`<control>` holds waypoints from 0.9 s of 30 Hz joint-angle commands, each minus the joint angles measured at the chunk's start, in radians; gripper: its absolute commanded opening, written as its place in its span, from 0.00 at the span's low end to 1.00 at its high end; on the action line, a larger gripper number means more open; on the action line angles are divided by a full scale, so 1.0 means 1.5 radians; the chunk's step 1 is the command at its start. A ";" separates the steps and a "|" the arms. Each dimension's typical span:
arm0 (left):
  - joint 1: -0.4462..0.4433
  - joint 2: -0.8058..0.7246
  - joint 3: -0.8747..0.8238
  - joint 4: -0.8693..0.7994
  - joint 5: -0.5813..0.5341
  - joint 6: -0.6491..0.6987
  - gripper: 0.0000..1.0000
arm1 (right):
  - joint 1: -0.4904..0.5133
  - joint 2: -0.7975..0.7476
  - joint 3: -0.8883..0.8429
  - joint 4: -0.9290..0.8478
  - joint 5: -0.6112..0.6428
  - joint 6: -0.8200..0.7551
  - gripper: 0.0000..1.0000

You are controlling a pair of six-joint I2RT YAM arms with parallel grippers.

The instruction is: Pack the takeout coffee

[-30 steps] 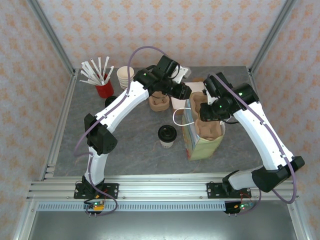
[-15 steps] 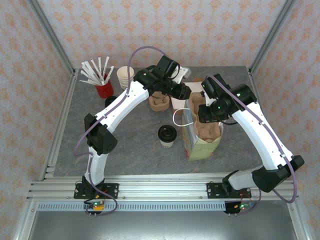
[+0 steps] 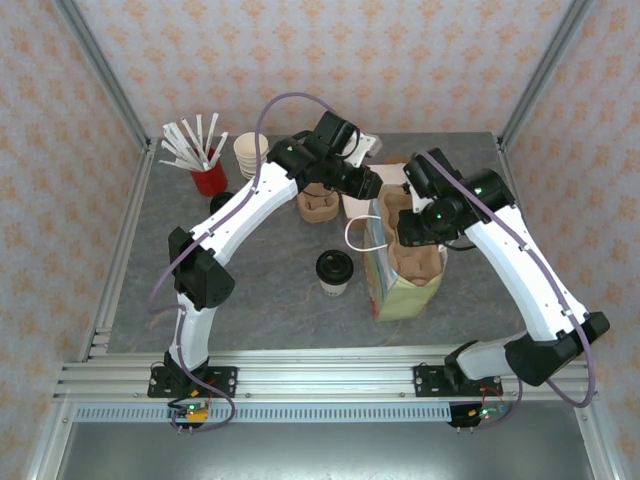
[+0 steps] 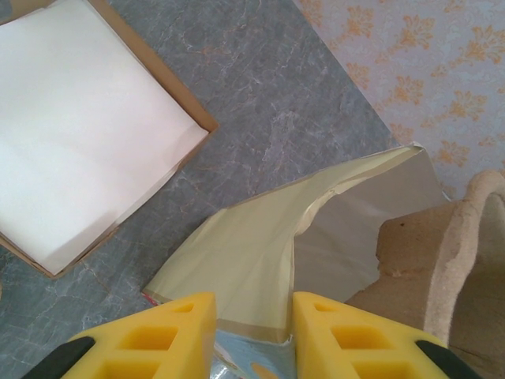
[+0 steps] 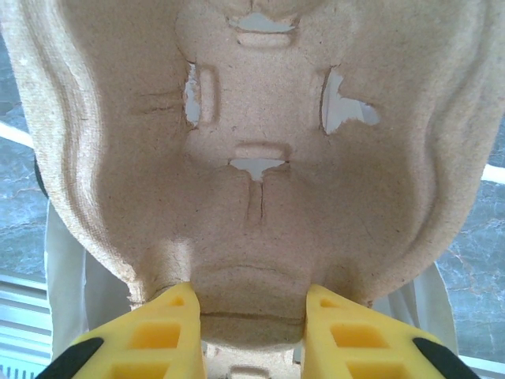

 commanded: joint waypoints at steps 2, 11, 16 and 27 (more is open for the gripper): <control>0.012 -0.001 0.017 -0.012 -0.034 -0.003 0.31 | 0.007 -0.018 0.014 -0.041 -0.054 -0.014 0.28; 0.011 -0.002 0.016 -0.012 -0.033 -0.004 0.31 | 0.006 -0.009 0.032 -0.028 -0.069 -0.030 0.28; 0.013 -0.002 0.016 -0.011 -0.035 -0.005 0.31 | 0.007 -0.008 0.015 -0.034 -0.068 -0.033 0.28; 0.016 -0.001 0.016 -0.014 -0.046 -0.005 0.31 | -0.007 -0.004 -0.012 -0.063 -0.002 -0.014 0.28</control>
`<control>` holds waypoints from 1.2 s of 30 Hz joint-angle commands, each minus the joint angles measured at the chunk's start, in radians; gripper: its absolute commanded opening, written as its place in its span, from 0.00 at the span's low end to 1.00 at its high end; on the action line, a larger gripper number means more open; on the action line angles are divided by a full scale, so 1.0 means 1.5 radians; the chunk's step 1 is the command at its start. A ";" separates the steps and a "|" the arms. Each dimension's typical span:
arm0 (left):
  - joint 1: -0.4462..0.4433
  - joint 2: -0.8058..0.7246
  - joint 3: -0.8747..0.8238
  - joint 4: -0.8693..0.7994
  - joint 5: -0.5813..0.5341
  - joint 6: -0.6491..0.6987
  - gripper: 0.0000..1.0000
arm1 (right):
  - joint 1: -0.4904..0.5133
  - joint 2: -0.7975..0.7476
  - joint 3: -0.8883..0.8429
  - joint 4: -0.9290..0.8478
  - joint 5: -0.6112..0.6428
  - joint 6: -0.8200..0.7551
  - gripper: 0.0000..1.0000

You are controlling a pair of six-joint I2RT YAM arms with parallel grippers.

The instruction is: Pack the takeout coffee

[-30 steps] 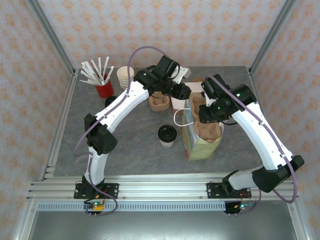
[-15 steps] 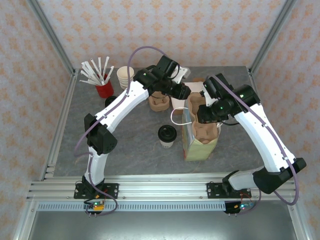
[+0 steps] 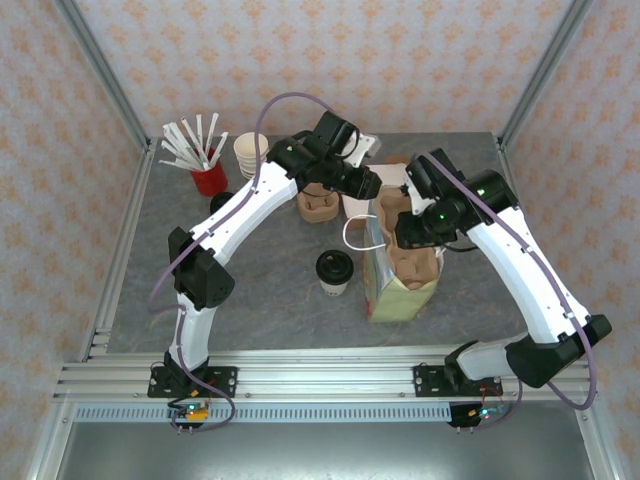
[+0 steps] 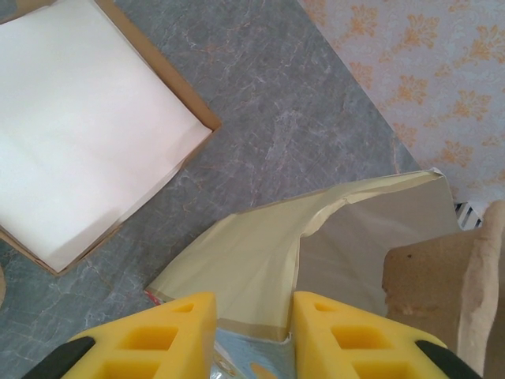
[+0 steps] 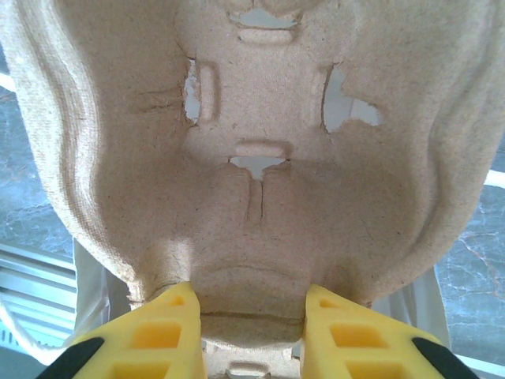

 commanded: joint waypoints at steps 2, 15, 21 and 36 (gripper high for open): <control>0.015 -0.001 0.016 -0.009 -0.039 -0.005 0.31 | -0.002 0.004 -0.004 -0.072 0.051 0.004 0.28; 0.017 -0.003 0.014 -0.009 -0.031 -0.004 0.31 | 0.009 0.029 -0.001 -0.083 0.051 0.008 0.28; 0.017 -0.006 0.014 -0.006 -0.022 -0.004 0.31 | 0.026 0.045 0.001 -0.088 0.061 0.008 0.28; 0.017 -0.017 0.015 -0.002 -0.032 -0.003 0.32 | 0.032 0.076 0.005 -0.106 0.135 0.018 0.28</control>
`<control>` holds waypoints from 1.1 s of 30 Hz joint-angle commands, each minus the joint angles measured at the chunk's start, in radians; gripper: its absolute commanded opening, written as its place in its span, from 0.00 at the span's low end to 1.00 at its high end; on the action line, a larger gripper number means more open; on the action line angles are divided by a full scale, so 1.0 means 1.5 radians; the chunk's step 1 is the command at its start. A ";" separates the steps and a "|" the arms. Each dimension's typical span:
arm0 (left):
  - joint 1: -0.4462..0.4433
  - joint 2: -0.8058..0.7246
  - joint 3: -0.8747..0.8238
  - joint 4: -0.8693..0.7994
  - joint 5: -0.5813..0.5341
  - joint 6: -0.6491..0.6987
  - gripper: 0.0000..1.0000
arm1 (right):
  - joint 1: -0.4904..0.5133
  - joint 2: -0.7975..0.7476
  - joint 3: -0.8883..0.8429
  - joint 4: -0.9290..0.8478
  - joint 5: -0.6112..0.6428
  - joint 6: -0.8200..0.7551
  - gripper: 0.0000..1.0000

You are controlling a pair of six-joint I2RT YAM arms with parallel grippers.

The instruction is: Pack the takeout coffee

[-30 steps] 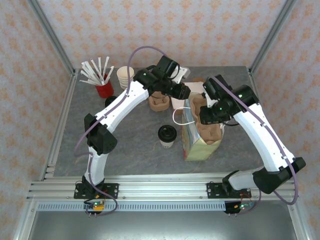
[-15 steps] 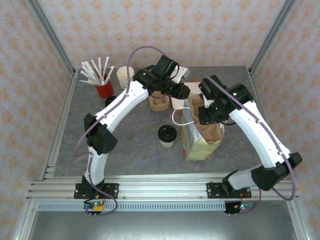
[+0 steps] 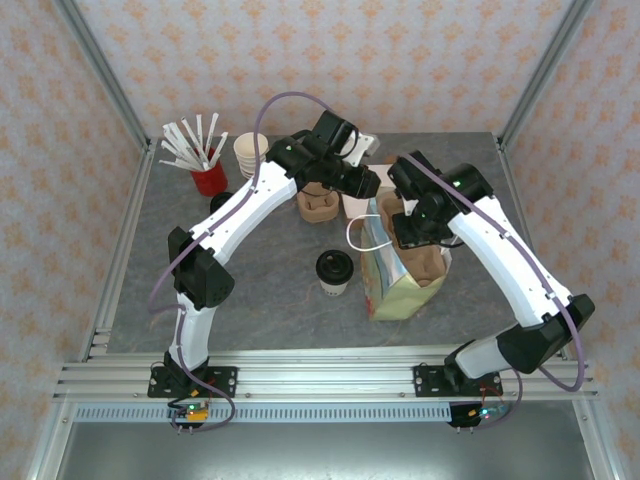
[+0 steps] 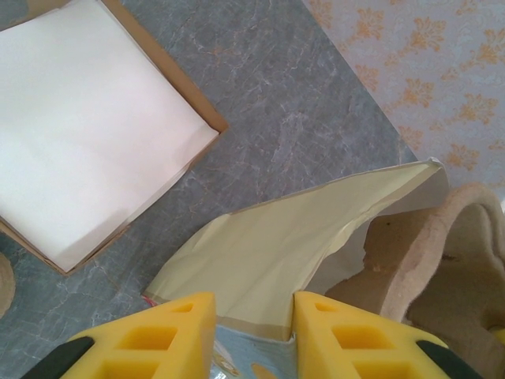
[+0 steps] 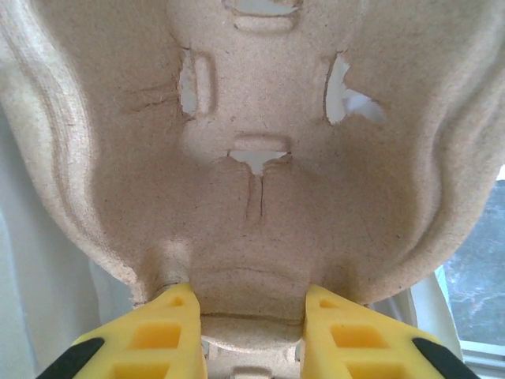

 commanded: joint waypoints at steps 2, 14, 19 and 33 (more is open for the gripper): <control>0.013 -0.018 0.014 -0.004 -0.029 -0.001 0.32 | 0.004 0.016 0.001 -0.076 0.044 0.013 0.28; 0.013 -0.024 0.008 0.004 -0.021 -0.005 0.38 | 0.061 0.053 0.067 -0.104 0.096 0.018 0.28; 0.013 -0.025 0.004 0.005 -0.020 -0.006 0.41 | 0.076 0.071 0.113 -0.120 0.114 0.017 0.28; 0.013 -0.029 -0.003 0.011 -0.025 -0.010 0.45 | 0.062 0.052 0.089 -0.079 0.059 0.005 0.28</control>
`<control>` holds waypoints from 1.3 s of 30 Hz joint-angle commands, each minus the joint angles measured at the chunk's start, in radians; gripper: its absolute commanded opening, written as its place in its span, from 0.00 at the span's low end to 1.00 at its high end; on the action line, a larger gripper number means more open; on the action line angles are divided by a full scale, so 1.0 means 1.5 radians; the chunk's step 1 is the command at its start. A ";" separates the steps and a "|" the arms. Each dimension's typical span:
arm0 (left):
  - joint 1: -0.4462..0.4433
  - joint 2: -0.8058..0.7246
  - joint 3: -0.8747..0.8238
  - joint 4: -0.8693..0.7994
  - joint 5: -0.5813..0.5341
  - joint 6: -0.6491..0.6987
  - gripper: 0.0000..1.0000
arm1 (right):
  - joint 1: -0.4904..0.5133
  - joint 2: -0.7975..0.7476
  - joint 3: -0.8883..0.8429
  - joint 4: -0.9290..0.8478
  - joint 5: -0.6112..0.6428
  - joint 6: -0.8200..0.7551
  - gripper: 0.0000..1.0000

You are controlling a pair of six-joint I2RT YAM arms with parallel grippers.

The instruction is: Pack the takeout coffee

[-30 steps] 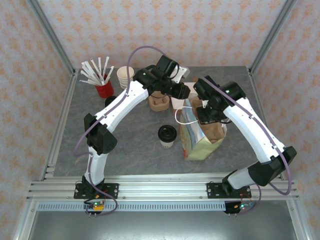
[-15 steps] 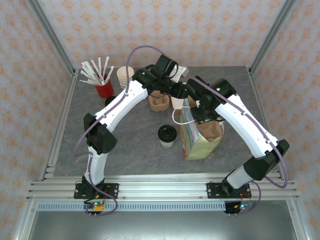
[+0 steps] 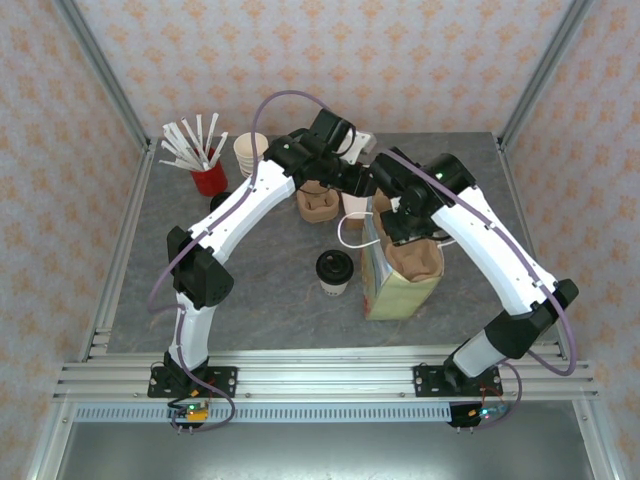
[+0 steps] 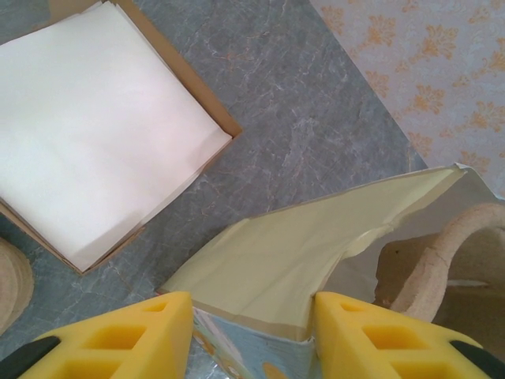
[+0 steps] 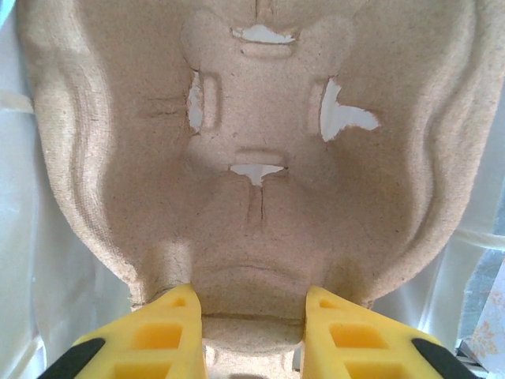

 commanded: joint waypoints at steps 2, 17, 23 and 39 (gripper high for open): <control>0.005 -0.028 -0.003 0.011 -0.020 -0.011 0.45 | -0.020 -0.023 -0.042 0.010 -0.010 0.000 0.28; 0.005 -0.048 -0.008 0.028 -0.037 -0.023 0.55 | -0.066 -0.037 -0.101 0.070 -0.051 0.013 0.27; 0.005 -0.070 -0.020 0.049 -0.049 -0.029 0.66 | -0.071 -0.036 -0.125 0.107 -0.073 0.025 0.27; 0.009 -0.217 -0.146 0.114 -0.148 -0.057 0.75 | -0.089 -0.022 -0.236 0.205 -0.090 0.048 0.29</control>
